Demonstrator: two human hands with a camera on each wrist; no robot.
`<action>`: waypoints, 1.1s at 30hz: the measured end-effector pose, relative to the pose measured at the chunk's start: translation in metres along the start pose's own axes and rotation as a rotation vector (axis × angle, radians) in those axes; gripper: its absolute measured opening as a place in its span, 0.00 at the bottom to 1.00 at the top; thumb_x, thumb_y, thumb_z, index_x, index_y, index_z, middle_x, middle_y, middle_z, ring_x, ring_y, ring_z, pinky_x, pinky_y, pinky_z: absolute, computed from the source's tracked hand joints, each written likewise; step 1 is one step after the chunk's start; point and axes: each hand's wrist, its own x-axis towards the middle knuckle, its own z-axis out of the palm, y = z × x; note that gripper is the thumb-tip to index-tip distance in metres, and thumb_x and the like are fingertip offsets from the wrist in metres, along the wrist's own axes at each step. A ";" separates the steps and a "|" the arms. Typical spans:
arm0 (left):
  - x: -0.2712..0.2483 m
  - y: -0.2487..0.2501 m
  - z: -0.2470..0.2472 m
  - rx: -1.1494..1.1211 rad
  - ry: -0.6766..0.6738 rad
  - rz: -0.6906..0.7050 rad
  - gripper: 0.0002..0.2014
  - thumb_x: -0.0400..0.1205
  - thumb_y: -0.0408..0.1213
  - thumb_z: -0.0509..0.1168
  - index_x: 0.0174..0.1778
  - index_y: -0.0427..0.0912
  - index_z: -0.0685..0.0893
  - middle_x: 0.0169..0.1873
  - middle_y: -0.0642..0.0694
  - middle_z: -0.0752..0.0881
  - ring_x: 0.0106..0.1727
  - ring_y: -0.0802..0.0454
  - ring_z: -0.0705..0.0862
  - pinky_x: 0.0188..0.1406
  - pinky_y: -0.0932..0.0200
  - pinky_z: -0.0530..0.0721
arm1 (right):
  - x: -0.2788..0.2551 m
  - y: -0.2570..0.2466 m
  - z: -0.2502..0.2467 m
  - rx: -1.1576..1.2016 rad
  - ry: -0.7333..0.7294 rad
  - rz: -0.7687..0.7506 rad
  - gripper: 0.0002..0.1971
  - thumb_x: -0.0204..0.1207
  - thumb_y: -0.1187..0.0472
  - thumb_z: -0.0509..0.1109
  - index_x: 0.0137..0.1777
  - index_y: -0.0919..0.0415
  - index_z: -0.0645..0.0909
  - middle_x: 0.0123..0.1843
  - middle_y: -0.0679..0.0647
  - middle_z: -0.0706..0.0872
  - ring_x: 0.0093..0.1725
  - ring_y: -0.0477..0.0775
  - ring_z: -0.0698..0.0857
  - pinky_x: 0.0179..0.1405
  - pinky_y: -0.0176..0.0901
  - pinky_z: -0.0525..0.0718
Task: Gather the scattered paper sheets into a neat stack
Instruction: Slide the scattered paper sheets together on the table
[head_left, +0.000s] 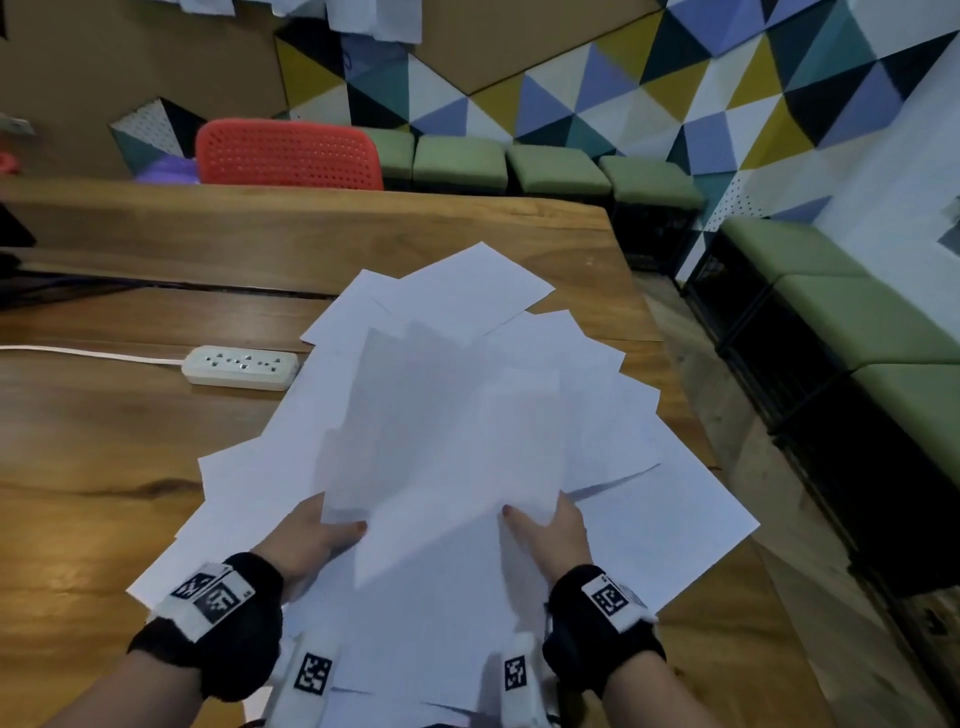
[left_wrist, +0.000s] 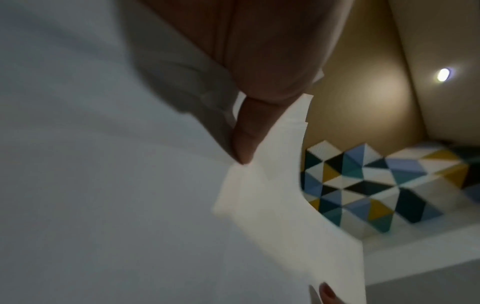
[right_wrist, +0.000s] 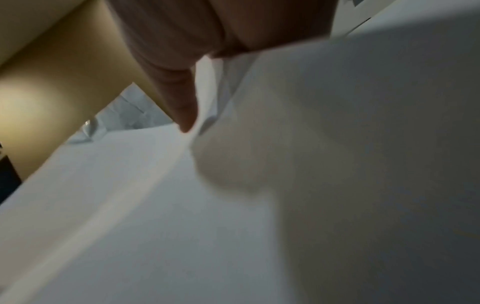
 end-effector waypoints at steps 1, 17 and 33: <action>-0.002 0.008 -0.003 -0.017 -0.005 0.013 0.19 0.78 0.22 0.63 0.66 0.36 0.77 0.57 0.40 0.87 0.59 0.43 0.84 0.61 0.51 0.78 | 0.003 -0.002 -0.005 0.086 0.029 -0.025 0.16 0.67 0.65 0.77 0.54 0.56 0.78 0.52 0.56 0.86 0.54 0.57 0.85 0.51 0.43 0.81; 0.001 0.012 -0.002 0.191 -0.058 0.032 0.20 0.70 0.46 0.69 0.56 0.43 0.85 0.51 0.41 0.91 0.50 0.44 0.90 0.57 0.44 0.84 | 0.002 -0.006 -0.006 0.168 -0.360 0.061 0.09 0.73 0.71 0.71 0.49 0.58 0.82 0.53 0.59 0.90 0.52 0.57 0.88 0.54 0.48 0.86; 0.055 0.014 -0.070 -0.163 0.444 -0.009 0.14 0.83 0.33 0.59 0.64 0.35 0.75 0.49 0.32 0.84 0.47 0.34 0.81 0.45 0.44 0.80 | 0.081 -0.019 -0.015 -1.283 -0.355 0.071 0.41 0.75 0.35 0.52 0.82 0.53 0.43 0.84 0.68 0.43 0.83 0.68 0.48 0.80 0.62 0.50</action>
